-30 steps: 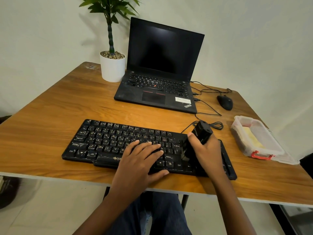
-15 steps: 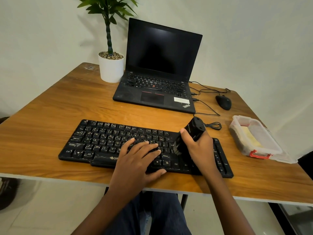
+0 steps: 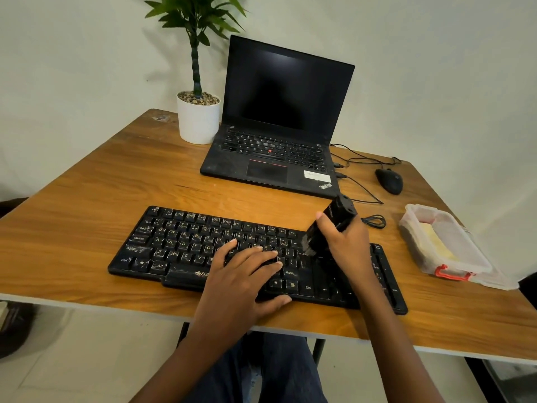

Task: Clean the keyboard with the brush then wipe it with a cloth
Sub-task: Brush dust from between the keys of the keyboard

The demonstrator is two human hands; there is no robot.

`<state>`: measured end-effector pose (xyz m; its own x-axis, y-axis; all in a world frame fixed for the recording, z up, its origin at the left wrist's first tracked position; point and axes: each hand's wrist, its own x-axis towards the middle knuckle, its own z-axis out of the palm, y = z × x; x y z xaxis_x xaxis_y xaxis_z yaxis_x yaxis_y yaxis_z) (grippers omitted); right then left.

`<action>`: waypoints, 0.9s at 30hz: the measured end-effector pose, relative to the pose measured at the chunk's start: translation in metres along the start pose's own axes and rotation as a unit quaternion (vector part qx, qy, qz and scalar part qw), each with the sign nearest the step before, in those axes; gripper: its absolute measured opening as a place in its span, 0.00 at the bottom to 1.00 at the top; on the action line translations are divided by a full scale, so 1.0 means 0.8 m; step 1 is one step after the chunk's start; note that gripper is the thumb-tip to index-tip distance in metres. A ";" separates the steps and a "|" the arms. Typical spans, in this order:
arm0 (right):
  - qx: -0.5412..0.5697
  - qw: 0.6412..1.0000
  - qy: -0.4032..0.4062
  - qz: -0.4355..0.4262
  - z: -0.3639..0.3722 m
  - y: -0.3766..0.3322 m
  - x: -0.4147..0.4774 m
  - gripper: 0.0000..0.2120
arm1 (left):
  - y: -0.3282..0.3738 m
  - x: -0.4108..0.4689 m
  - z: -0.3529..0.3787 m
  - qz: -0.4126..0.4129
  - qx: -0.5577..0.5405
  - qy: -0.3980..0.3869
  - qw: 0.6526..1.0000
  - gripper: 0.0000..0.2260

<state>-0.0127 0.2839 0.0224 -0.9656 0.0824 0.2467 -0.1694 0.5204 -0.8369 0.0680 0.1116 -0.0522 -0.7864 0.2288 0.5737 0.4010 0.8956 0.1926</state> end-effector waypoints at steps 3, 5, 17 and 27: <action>0.056 0.997 -0.029 0.048 -0.012 0.005 -0.022 0.05 | 0.000 0.000 0.000 -0.002 0.004 -0.003 1.000 0.23; 0.073 0.994 -0.056 0.066 -0.018 0.005 -0.029 0.04 | 0.000 0.001 0.000 -0.002 0.003 -0.003 1.000 0.23; -0.015 1.000 -0.002 0.003 0.000 0.004 -0.012 0.10 | 0.001 0.001 -0.002 -0.004 0.005 0.001 1.000 0.23; -0.033 0.999 -0.017 -0.003 0.007 -0.002 0.003 0.08 | 0.000 0.000 -0.001 -0.004 0.003 0.000 1.000 0.23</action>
<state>-0.0162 0.2783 0.0220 -0.9707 0.0509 0.2349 -0.1634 0.5767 -0.8005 0.0685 0.1111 -0.0513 -0.7898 0.2221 0.5717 0.3926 0.8992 0.1930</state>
